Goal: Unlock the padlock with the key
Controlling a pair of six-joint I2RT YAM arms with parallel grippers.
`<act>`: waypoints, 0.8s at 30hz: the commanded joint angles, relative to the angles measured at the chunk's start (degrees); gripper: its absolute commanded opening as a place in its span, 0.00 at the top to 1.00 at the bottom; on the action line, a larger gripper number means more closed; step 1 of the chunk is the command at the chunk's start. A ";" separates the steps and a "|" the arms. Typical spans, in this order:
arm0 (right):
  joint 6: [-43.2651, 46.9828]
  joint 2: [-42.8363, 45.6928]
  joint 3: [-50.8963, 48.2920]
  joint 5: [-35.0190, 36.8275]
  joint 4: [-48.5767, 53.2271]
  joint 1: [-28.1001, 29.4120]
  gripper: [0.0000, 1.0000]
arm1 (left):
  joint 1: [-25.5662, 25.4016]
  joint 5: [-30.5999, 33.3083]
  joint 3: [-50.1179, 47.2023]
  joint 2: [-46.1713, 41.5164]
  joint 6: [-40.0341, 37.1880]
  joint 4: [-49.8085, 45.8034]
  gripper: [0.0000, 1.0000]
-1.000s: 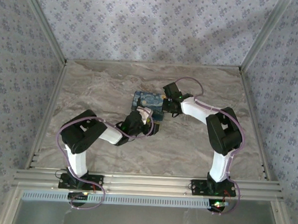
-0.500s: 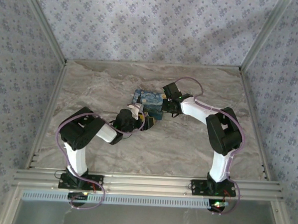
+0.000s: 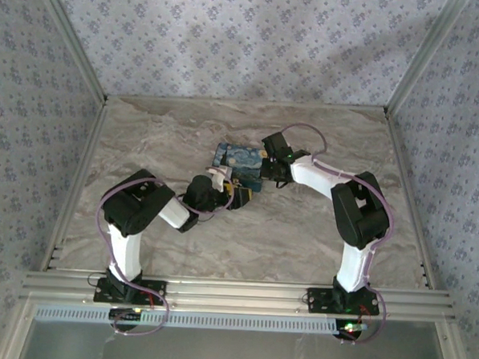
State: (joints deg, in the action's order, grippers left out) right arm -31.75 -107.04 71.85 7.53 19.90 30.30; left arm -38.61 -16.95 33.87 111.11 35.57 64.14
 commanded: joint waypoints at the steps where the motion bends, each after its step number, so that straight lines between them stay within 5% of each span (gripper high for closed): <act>1: -0.24 0.16 0.65 -0.23 0.03 -0.03 1.00 | 0.03 -1.12 1.90 1.30 1.03 -0.67 0.25; 12: -0.24 0.26 0.22 -0.29 -0.60 0.04 1.00 | -1.42 7.59 4.07 -1.42 2.53 -12.43 0.24; 17: -0.41 0.28 0.08 -0.31 -0.75 0.07 1.00 | -1.54 3.09 2.85 -0.69 1.15 -4.75 0.36; 24: -0.33 0.26 -0.18 -0.32 -0.92 -0.01 1.00 | -1.21 2.23 -0.03 -0.30 2.47 1.76 0.35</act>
State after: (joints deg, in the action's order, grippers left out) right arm -31.75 -107.04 71.85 7.64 19.33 30.15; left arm -39.75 -13.50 35.18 110.37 37.23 60.58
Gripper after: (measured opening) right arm 0.064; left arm 0.647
